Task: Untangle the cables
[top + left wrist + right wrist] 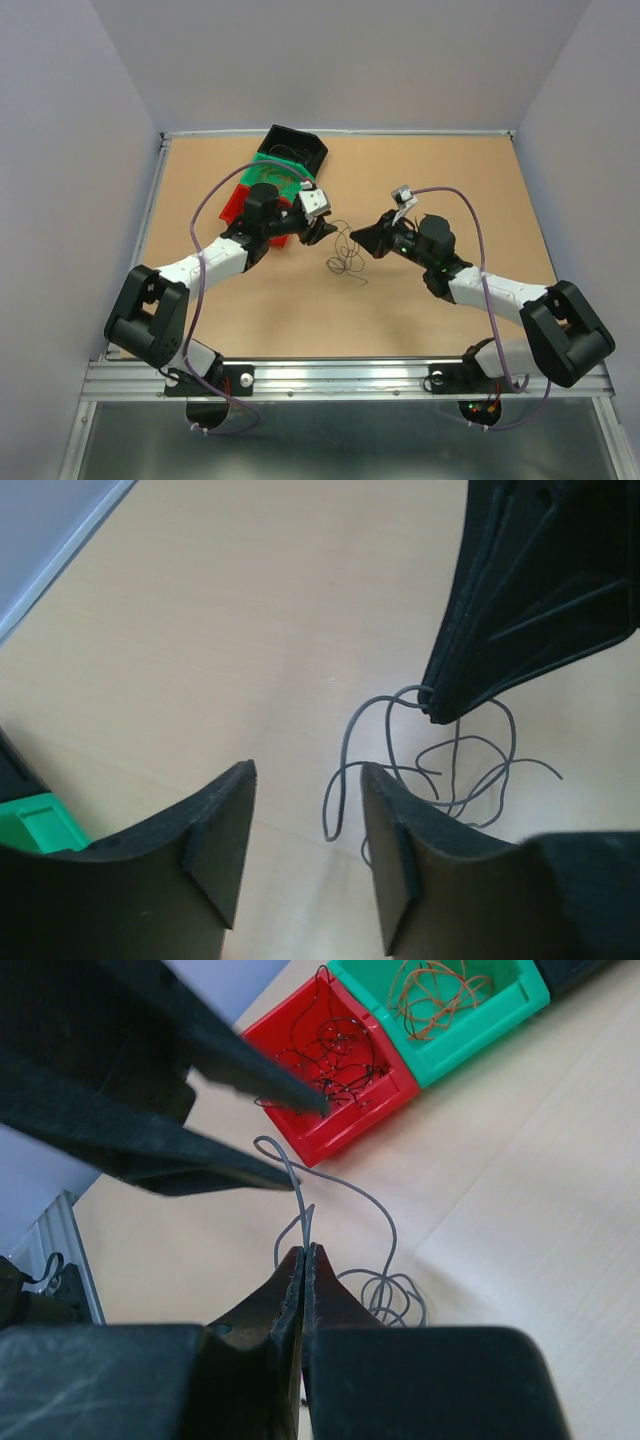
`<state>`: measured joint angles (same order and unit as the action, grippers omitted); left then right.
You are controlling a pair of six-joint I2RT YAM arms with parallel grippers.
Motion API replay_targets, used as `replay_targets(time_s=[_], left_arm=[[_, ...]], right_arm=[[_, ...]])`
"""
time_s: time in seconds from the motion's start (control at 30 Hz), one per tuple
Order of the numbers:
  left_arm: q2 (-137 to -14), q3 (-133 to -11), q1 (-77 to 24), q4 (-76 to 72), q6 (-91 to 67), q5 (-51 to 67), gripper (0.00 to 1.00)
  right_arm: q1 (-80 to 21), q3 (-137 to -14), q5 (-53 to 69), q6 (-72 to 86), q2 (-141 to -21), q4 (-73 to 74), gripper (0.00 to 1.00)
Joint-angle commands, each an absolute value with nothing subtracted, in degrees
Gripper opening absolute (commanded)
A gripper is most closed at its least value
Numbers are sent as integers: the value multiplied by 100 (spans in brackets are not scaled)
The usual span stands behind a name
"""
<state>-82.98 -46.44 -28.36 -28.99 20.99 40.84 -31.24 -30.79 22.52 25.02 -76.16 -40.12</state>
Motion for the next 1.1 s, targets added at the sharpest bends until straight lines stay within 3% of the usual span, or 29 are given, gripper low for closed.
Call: replay_targets(time_s=[0.0,0.03,0.1,0.13,0.17,0.2,0.27,0.43,0.47,0.5,0.57,0.6,0.67,0.73,1.07], left_arm=[[-8463,-4912,-3032,-2603,2583,4210,41],[-8481,-4939,-3041,-2558,2627,4184,33],[-8490,-4966,-3059,-2461,2707,4166,7],[-8473,-4975,-3059,-2452,2716,4114,0],[-8447,-4983,-3059,-2443,2716,4026,0],[-8394,-4966,-3059,-2452,2716,3999,0],[-8332,-4948,-3059,-2452,2707,3894,0],[-8148,-4878,-3050,-2505,2689,3841,0],[-8130,-4878,-3050,-2505,2689,3815,0],[-8112,-4878,-3050,-2505,2681,3806,0],[-8068,-4860,-3050,-2496,2672,3814,0],[-8051,-4852,-3050,-2496,2672,3823,0],[-7981,-4843,-3050,-2496,2654,3850,0],[-7893,-4825,-3041,-2505,2637,3824,0],[-7796,-4860,-2866,-2645,2251,3349,0]], right_arm=[[-3190,-3340,2373,2399,-7629,-4412,1],[-3199,-3349,2373,2408,-7629,-4421,0],[-3190,-3331,2338,2408,-7620,-4421,2],[-3190,-3314,2303,2408,-7611,-4421,5],[-3190,-3305,2259,2426,-7603,-4430,9],[-3190,-3296,2180,2443,-7611,-4421,20],[-3190,-3278,2084,2469,-7629,-4421,27],[-3190,-3296,1951,2505,-7760,-4421,26],[-3190,-3296,1908,2540,-7778,-4412,25],[-3190,-3296,1777,2557,-7787,-4412,17],[-3191,-3278,1696,2575,-7813,-4412,16],[-3190,-3287,1696,2575,-7831,-4403,19],[-3191,-3322,1819,2566,-7901,-4403,42],[-3190,-3340,1872,2549,-7954,-4403,47],[-3191,-3323,2171,2540,-8218,-4622,47]])
